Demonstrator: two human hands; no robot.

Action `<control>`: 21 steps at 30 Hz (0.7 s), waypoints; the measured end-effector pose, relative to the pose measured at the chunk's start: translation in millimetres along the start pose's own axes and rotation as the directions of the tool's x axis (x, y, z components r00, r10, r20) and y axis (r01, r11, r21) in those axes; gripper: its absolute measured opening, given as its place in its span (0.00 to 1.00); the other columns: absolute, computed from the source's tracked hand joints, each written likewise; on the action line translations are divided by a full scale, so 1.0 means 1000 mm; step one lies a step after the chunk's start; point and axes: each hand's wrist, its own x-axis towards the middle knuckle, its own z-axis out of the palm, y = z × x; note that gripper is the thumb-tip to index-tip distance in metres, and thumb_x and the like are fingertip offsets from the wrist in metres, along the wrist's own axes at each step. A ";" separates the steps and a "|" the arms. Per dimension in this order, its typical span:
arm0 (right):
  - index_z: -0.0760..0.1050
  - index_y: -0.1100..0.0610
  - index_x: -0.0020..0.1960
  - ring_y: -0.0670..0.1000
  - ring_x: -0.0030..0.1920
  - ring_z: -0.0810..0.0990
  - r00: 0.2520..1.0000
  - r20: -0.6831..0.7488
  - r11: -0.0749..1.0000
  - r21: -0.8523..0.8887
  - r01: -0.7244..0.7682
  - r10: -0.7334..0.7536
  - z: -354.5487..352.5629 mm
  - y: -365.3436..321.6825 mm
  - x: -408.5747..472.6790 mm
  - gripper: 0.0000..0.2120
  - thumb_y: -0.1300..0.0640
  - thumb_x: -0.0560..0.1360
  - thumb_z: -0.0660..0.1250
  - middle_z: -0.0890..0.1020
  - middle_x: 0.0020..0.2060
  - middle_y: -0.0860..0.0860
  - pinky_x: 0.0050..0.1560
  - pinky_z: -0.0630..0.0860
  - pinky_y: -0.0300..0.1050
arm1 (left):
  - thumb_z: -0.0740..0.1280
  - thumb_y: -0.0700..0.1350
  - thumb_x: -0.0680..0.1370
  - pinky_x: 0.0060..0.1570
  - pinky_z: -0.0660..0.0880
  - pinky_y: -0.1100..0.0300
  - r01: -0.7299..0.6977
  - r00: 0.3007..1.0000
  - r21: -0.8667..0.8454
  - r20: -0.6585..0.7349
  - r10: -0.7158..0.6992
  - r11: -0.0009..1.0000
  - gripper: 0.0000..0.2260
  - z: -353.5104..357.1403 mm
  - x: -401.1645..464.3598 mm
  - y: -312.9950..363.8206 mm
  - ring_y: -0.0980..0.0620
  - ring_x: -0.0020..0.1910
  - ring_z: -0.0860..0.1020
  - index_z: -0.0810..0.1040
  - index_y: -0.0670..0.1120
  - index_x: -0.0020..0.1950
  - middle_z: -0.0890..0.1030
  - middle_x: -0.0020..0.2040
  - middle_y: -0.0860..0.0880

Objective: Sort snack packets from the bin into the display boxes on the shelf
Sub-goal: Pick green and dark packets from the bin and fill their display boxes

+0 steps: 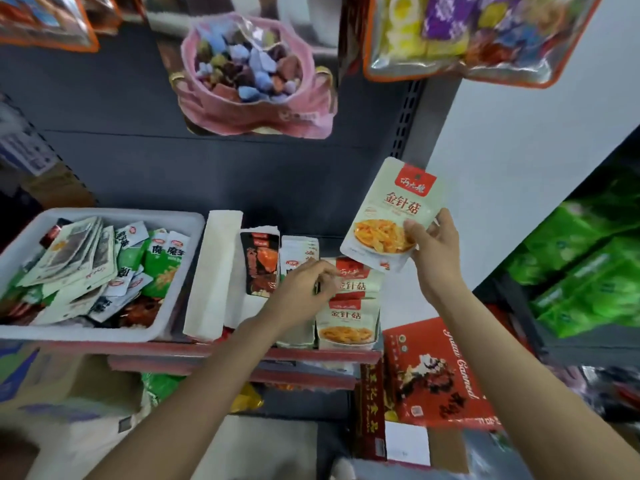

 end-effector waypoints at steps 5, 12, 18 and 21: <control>0.69 0.56 0.58 0.50 0.55 0.81 0.994 0.104 0.999 0.035 -0.024 0.021 -0.002 0.001 0.002 0.11 0.66 0.78 0.61 0.81 0.56 0.51 0.51 0.80 0.47 | 0.64 0.53 0.78 0.59 0.71 0.57 -0.014 0.997 0.035 0.077 0.011 0.999 0.11 0.003 -0.012 -0.002 0.58 0.57 0.72 0.80 0.50 0.56 0.74 0.54 0.56; 0.69 0.58 0.62 0.46 0.52 0.82 0.972 0.232 0.999 -0.050 -0.016 0.027 -0.001 0.015 -0.003 0.15 0.67 0.77 0.62 0.81 0.53 0.49 0.48 0.80 0.41 | 0.69 0.54 0.75 0.60 0.73 0.57 0.062 0.981 0.077 0.181 -0.075 0.995 0.19 -0.001 -0.022 0.010 0.60 0.60 0.73 0.68 0.55 0.63 0.74 0.63 0.57; 0.77 0.57 0.54 0.53 0.53 0.81 0.904 0.372 0.771 -0.632 0.080 0.211 -0.010 0.039 0.001 0.12 0.68 0.72 0.68 0.83 0.52 0.53 0.55 0.78 0.51 | 0.66 0.42 0.77 0.59 0.72 0.62 0.030 0.990 0.101 0.132 -0.043 0.994 0.13 -0.002 -0.023 0.013 0.57 0.59 0.73 0.74 0.50 0.62 0.75 0.62 0.53; 0.77 0.64 0.46 0.54 0.43 0.81 0.891 0.393 0.716 -0.688 0.119 0.230 -0.011 0.034 0.005 0.08 0.57 0.74 0.69 0.83 0.43 0.58 0.52 0.77 0.56 | 0.66 0.41 0.77 0.59 0.74 0.57 0.054 0.991 0.060 0.120 -0.061 0.997 0.13 -0.004 -0.024 0.010 0.57 0.59 0.74 0.75 0.50 0.62 0.76 0.61 0.53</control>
